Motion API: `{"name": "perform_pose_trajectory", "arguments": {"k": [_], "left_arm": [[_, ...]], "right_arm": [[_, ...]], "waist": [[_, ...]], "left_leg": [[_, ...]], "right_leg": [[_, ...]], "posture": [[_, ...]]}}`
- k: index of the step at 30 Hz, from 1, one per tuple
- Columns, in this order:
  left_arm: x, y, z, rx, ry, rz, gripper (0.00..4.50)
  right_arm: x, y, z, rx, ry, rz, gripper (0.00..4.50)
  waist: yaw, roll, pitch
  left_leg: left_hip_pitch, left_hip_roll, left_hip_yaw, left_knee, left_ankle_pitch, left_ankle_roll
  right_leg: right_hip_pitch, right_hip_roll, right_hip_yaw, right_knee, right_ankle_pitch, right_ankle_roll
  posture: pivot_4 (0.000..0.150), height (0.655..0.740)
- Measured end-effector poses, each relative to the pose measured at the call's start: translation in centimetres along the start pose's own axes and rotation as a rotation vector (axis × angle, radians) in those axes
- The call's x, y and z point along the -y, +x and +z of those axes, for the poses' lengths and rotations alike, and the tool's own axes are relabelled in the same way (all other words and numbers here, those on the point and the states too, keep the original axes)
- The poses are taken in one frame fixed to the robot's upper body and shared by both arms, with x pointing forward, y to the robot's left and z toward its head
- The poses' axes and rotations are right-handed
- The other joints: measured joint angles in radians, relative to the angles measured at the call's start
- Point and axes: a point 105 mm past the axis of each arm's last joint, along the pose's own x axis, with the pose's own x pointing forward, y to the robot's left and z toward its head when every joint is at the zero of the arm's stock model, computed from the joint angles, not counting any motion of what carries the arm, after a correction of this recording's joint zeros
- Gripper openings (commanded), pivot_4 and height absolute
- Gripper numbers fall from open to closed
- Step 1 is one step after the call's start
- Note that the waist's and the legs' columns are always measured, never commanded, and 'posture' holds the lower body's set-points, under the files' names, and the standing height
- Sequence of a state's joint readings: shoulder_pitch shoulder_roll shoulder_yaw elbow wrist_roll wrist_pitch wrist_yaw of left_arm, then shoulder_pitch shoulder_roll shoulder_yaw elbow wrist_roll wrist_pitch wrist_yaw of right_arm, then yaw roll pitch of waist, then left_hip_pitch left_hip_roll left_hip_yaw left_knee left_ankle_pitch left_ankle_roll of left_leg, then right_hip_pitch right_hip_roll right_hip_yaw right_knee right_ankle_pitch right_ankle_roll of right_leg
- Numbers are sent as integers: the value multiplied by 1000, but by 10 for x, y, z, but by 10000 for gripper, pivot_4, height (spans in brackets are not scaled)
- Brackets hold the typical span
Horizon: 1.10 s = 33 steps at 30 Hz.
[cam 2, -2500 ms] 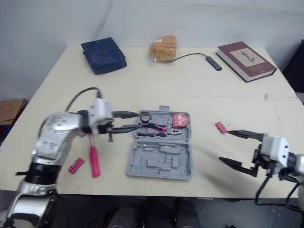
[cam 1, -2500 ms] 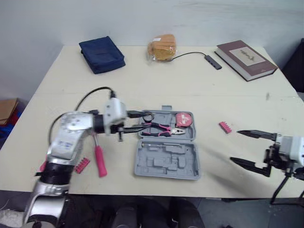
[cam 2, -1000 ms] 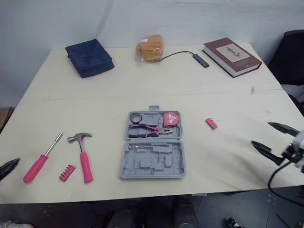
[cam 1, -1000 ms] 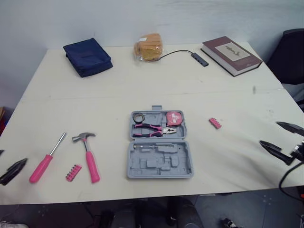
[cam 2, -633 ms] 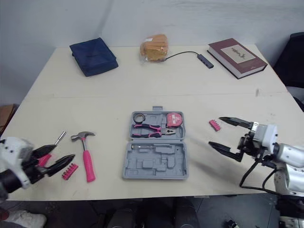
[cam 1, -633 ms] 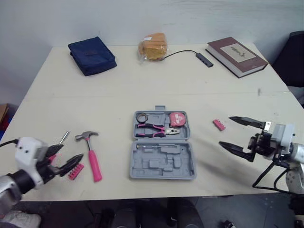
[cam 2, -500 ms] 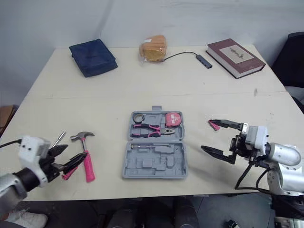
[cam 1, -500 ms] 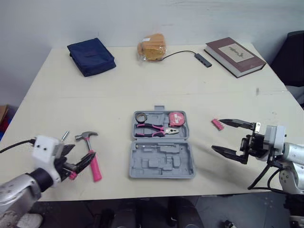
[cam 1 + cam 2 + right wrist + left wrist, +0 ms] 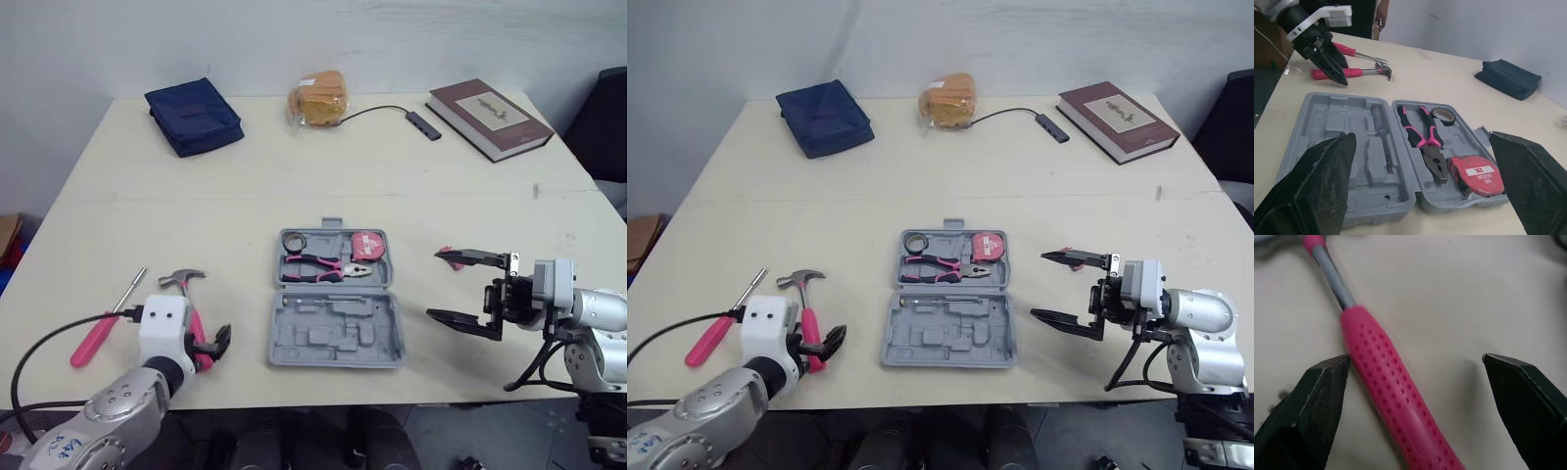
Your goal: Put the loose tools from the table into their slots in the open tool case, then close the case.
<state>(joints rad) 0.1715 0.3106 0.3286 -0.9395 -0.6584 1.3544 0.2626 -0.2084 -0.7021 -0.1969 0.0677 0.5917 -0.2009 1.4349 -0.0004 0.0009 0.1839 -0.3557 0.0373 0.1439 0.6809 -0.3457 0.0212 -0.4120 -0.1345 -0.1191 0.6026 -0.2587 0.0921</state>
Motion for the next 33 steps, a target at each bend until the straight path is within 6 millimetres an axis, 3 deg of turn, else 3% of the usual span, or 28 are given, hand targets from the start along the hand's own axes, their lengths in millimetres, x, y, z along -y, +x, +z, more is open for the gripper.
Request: {"name": "perform_pose_trajectory", "arguments": {"k": [7,10,17,27,33], "left_arm": [[0,11,6,10,-20,31,44012],[3,15,8,12,-33,39,35770],[3,18,9,-9,-41,56,5949],[15,25,19,31,-21,-23,5508],[35,22,64,274,2,-174,5508]], "right_arm": [[4,5,5,5,6,0,45000],[5,8,8,4,2,-1,45000],[8,17,14,4,-7,-4,45000],[8,18,13,-4,4,-22,45000],[7,14,10,-11,8,-33,45000]], "waist": [[4,0,0],[10,0,0],[27,0,-1],[29,0,0],[20,-2,1]], "left_leg": [[0,1,0,0,0,-1],[0,1,0,0,0,-1],[0,0,0,0,-1,0],[-1,0,0,1,-1,0],[-3,5,2,1,-1,3]], "right_leg": [[0,0,0,0,0,0],[0,0,0,0,0,0],[0,0,0,-1,0,0],[0,-1,0,-1,0,0],[-2,0,0,-4,0,0]], "posture": [[1500,7400],[1500,7400],[1500,7400],[1500,7400],[1500,7400]]}}
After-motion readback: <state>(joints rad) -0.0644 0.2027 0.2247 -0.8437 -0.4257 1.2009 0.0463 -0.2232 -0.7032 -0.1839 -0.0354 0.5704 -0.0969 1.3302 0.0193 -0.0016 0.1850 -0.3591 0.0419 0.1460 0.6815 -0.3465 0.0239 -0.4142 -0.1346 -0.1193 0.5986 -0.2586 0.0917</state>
